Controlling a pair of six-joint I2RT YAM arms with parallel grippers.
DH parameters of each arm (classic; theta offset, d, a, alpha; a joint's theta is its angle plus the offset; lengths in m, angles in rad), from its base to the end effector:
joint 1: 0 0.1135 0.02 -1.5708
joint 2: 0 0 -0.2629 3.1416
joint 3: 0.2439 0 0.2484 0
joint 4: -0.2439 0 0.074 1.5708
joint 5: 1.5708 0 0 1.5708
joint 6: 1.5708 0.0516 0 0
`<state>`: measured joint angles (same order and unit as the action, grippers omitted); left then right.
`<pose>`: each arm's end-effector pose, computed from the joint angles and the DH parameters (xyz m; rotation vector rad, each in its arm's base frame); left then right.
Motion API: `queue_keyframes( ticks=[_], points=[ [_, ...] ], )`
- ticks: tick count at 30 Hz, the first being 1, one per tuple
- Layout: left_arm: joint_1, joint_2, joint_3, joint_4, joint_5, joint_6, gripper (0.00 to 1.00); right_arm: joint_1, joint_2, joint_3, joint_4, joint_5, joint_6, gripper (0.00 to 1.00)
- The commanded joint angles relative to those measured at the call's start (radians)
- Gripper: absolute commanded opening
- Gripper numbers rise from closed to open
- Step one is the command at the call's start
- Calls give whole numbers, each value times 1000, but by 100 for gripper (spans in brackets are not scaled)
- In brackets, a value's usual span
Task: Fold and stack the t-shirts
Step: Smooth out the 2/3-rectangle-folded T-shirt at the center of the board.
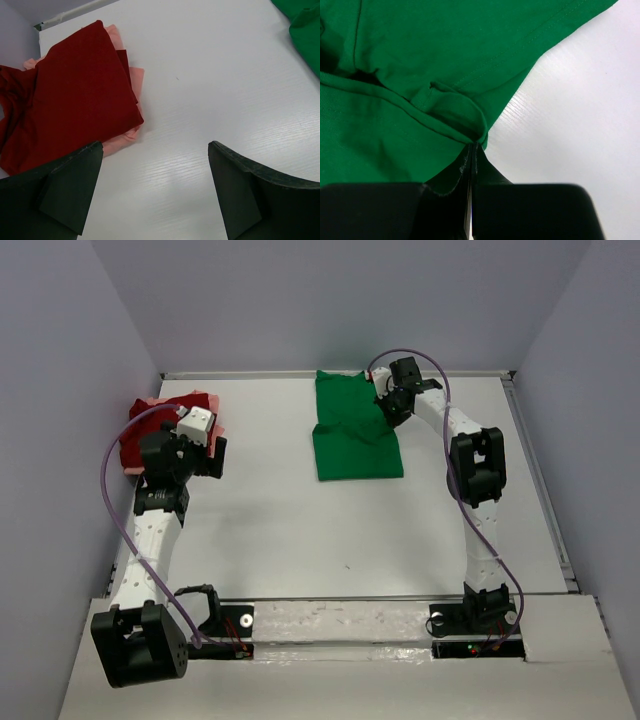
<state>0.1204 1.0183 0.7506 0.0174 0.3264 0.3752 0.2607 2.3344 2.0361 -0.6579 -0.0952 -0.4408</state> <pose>0.2496 0.0135 0.3009 0.4553 1.7497 0.0553 0.5032 0.1393 0.1875 -0.9020 2.3544 0.0476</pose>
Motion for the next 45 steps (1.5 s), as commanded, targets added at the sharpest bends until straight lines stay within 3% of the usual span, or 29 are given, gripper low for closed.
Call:
queue_keyframes(
  ticks=[1,20,39,41,42,43,45],
  points=[
    [10,-12,21,32,22,-9,99,-8,-44,56,1,18,-9,0],
    [12,-1,24,33,31,-10,99,-17,-40,99,1,49,-19,0],
    [10,11,24,30,30,-2,99,-26,92,156,0,91,-38,0],
    [10,12,24,30,33,-1,99,-26,103,157,-2,119,-41,19],
    [10,12,24,30,31,-1,99,-26,108,157,-2,129,-42,34],
    [10,14,24,30,31,-1,99,-26,114,156,-2,137,-42,56],
    [10,16,27,30,31,-1,99,-26,115,157,-2,155,-45,68]
  ],
)
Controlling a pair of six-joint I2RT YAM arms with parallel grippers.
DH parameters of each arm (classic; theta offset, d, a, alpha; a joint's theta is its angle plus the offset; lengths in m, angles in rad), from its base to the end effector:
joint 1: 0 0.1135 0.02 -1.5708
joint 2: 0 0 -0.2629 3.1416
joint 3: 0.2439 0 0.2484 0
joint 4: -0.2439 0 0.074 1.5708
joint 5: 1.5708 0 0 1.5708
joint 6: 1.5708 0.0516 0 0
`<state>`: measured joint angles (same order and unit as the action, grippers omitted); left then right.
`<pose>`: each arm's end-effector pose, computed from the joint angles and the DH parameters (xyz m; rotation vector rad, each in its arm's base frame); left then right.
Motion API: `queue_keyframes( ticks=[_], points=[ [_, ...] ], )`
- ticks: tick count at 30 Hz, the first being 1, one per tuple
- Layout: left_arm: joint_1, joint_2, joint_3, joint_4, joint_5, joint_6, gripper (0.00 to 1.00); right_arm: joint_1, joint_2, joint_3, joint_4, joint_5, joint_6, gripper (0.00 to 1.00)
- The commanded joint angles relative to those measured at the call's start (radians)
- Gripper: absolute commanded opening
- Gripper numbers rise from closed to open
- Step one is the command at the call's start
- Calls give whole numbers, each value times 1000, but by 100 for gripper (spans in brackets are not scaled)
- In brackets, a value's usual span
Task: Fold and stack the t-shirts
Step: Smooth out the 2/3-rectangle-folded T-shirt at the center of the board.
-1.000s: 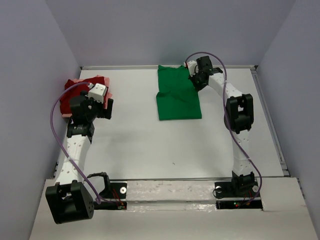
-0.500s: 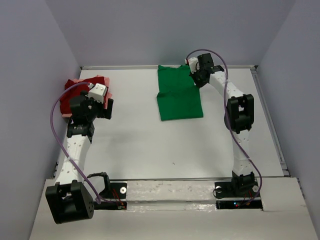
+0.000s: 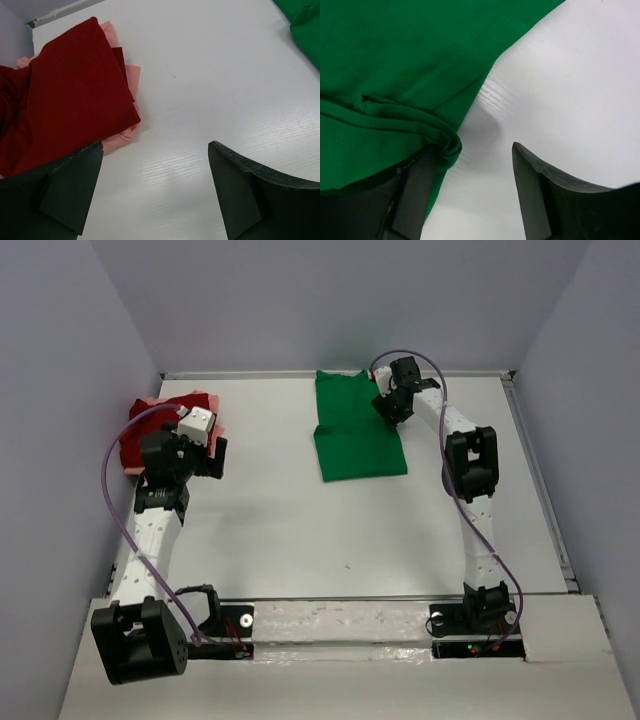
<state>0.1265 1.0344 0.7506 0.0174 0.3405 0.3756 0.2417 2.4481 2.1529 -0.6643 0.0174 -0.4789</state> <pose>0.2523 0.0147 0.2973 0.4597 1.7628 0.0419 0.5268 0.1289 0.1660 -0.8869 2.3739 -0.1165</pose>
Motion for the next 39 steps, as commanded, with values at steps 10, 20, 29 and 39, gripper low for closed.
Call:
queue_keyframes(
  ticks=[10,20,29,39],
  points=[
    [5,-28,30,23,29,-6,99,-7,-86,24,3,64,-15,80],
    [-77,87,145,-77,218,-9,88,-7,-458,-157,-11,90,11,77],
    [-441,497,439,-249,25,123,37,-7,-881,-663,-1,53,75,6],
    [-561,874,806,-260,-43,115,0,-7,-1092,-1088,0,-62,123,0]
  ],
)
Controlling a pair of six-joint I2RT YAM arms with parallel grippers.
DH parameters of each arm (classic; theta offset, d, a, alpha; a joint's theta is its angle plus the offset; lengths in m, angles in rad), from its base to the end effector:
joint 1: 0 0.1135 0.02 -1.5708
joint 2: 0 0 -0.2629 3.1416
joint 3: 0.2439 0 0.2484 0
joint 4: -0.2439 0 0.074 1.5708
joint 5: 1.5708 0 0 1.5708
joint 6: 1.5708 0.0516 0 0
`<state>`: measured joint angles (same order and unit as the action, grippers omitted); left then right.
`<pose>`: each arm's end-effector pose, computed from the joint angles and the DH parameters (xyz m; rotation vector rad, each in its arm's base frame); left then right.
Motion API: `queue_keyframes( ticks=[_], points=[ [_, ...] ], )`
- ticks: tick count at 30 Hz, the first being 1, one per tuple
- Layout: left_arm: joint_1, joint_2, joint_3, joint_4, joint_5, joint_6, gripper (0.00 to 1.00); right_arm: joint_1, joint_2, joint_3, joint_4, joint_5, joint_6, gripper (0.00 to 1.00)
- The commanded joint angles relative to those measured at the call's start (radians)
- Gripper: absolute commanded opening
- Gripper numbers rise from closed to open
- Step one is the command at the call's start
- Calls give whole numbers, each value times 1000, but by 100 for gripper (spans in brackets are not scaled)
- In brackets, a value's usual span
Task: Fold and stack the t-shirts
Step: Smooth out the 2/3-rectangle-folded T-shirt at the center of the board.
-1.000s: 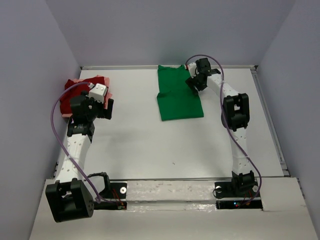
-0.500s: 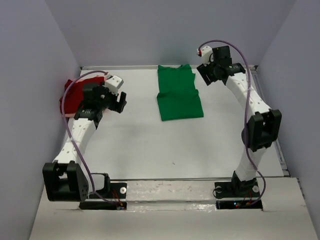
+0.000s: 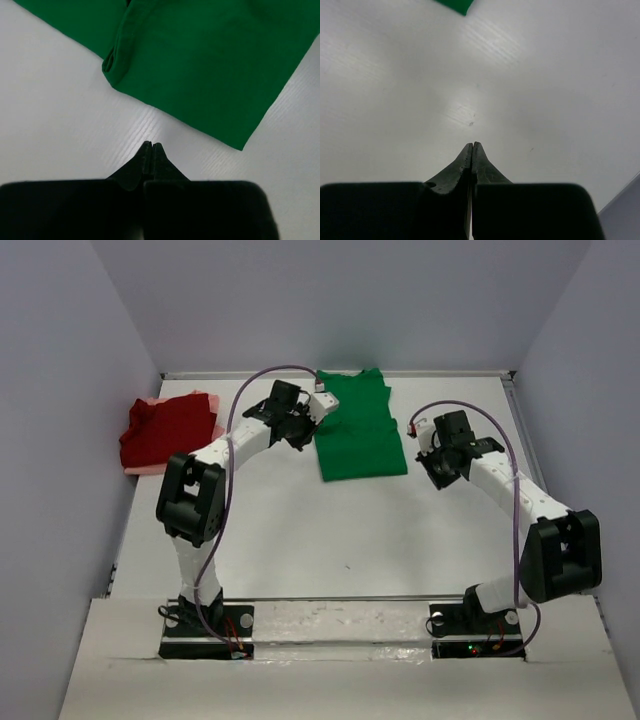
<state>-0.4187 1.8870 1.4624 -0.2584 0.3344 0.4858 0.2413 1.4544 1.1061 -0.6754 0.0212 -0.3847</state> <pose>0.3963 -0.1949 0.2413 1.1322 1.9220 -0.3396 0.2934 0.0711 0.2415 -0.7921 2.4725 -0.0796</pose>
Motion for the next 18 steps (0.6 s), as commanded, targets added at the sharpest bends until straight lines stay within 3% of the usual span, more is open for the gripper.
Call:
queue_keyframes(
  ticks=[1,18],
  points=[
    [-17,38,111,24,-38,5,0,-7,-110,-57,16,-72,33,0],
    [-38,305,366,16,0,16,0,-16,-52,-89,39,-76,43,0]
  ],
)
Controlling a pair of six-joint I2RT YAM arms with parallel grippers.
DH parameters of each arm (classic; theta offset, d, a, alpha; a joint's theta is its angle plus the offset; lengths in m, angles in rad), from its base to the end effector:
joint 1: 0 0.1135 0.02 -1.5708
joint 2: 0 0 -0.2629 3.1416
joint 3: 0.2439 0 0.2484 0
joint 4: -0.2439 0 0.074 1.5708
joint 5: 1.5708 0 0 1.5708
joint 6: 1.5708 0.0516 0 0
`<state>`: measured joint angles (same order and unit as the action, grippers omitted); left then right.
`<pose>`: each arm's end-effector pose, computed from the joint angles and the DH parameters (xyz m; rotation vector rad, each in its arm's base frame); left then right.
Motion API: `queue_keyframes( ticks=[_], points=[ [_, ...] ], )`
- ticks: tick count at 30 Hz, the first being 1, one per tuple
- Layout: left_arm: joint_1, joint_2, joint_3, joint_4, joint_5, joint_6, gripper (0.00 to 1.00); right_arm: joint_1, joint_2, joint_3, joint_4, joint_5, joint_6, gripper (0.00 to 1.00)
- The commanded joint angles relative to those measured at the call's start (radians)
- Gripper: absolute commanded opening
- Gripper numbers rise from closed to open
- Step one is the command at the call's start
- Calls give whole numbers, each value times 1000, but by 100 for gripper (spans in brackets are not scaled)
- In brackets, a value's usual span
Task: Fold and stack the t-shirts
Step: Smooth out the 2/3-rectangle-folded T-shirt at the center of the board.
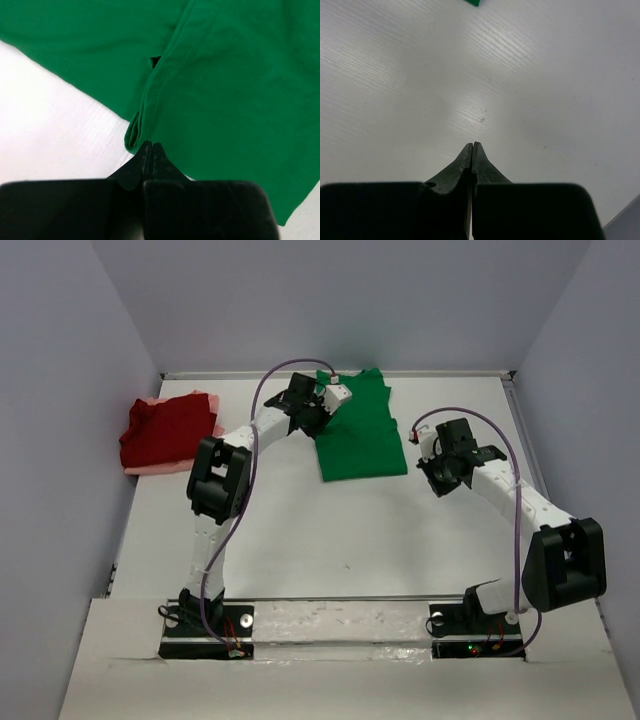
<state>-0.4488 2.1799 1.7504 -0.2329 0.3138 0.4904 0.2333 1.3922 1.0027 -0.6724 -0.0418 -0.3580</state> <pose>0.4540 -0.2363 0.2076 1.1515 1.8921 -0.3269 0.2722 0.0669 0.2265 -0.7803 2.5128 0.0122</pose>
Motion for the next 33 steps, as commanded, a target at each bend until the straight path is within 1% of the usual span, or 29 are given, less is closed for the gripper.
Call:
queue_keyframes(
  ticks=[1,11,15,16,19,20,21,22,24,25,29,33],
  points=[
    [-8,18,84,-16,24,10,0,-8,13,16,34,-15,16,0],
    [-18,60,126,-46,31,31,0,-8,31,17,31,-13,11,0],
    [-25,70,112,-54,-1,51,0,-8,39,17,31,-3,10,0],
    [-27,73,107,-37,-28,50,0,-8,42,17,31,0,10,0],
    [-42,98,107,7,-264,14,0,-8,47,20,27,8,8,0],
    [-47,95,95,76,-467,-1,0,-8,48,20,28,11,8,0],
    [-53,92,75,114,-558,-3,0,-8,50,22,27,11,8,0],
    [-57,90,69,165,-615,2,0,-8,50,22,28,11,8,0],
    [-59,74,52,193,-703,10,0,-8,51,24,27,11,7,0],
    [-57,67,46,220,-719,13,0,-8,53,25,27,10,7,0],
    [-60,38,41,225,-756,10,0,-8,59,27,23,8,7,0],
    [-62,-28,24,225,-736,-15,0,-8,51,20,22,0,5,0]
  ],
)
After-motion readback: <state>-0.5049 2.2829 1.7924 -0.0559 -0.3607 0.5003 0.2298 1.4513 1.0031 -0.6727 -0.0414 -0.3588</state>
